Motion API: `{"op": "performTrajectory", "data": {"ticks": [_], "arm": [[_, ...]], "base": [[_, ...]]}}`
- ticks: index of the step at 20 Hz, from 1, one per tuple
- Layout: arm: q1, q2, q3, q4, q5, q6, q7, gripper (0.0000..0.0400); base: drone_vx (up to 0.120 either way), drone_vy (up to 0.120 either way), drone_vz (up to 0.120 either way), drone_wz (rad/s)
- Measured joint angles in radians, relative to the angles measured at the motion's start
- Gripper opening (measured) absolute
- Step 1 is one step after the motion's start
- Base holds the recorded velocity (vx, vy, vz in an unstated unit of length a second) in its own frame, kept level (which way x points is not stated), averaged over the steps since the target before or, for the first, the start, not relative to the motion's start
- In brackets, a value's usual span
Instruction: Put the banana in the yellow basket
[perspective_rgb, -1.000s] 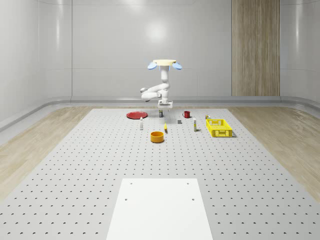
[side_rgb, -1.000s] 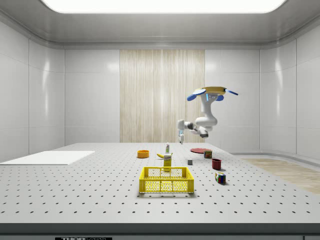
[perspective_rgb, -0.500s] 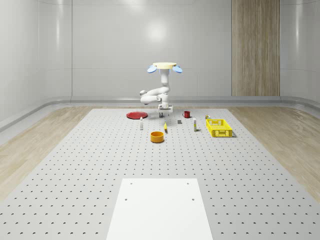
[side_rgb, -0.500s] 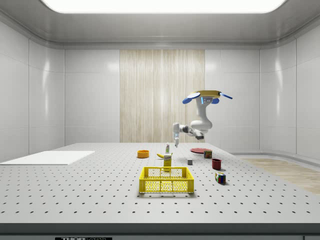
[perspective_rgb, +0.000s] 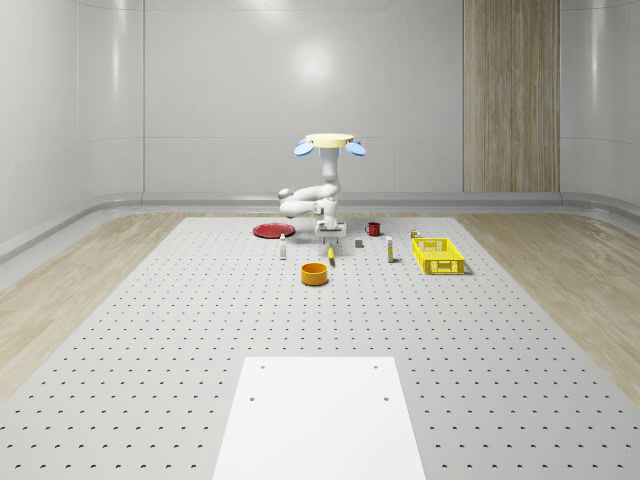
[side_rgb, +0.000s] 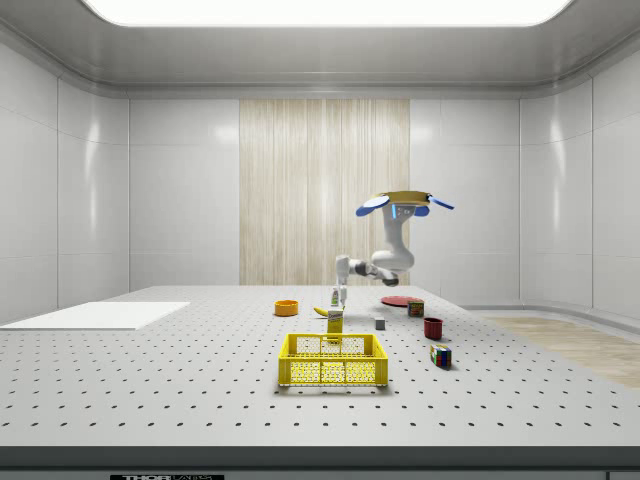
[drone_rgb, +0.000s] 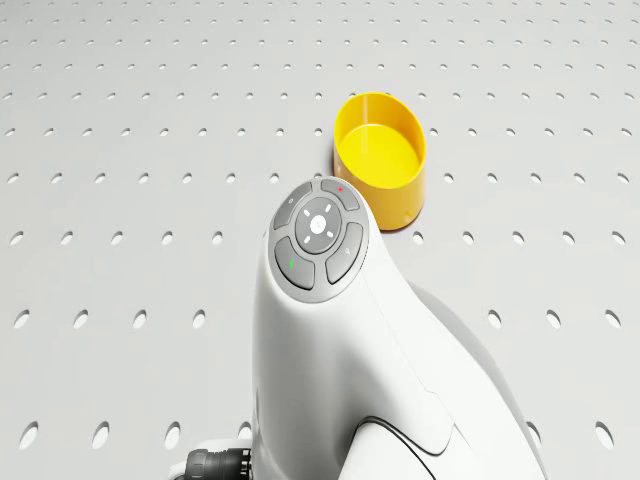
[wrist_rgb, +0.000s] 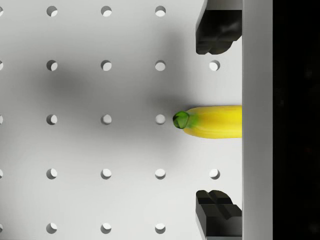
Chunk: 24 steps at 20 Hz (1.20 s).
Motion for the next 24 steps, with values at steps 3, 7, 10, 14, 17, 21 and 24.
{"op": "performTrajectory", "data": {"ticks": [3, 7, 10, 14, 17, 21, 24], "arm": [[-0.003, -0.011, 0.003, 0.001, 0.005, 0.011, 0.003, 0.0400], [-0.007, -0.026, 0.006, 0.002, 0.012, 0.024, 0.006, 0.0400], [-0.010, -0.037, 0.008, 0.002, 0.017, 0.034, 0.009, 0.0400], [-0.013, -0.050, 0.011, 0.003, 0.023, 0.047, 0.012, 0.0400], [-0.015, -0.062, 0.002, 0.005, 0.017, 0.061, 0.013, 0.0400], [-0.016, -0.080, -0.041, 0.013, -0.020, 0.092, 0.010, 0.0400], [-0.018, -0.092, -0.070, 0.020, -0.046, 0.113, 0.009, 0.0400]], "base": [[0.120, 0.000, -0.120, 0.000], [0.120, 0.000, 0.000, 0.000], [0.120, 0.000, 0.000, 0.000], [0.110, 0.000, 0.000, 0.000], [0.000, 0.000, 0.000, 0.000], [0.000, 0.000, 0.000, 0.000], [0.000, 0.000, 0.000, 0.000]]}}
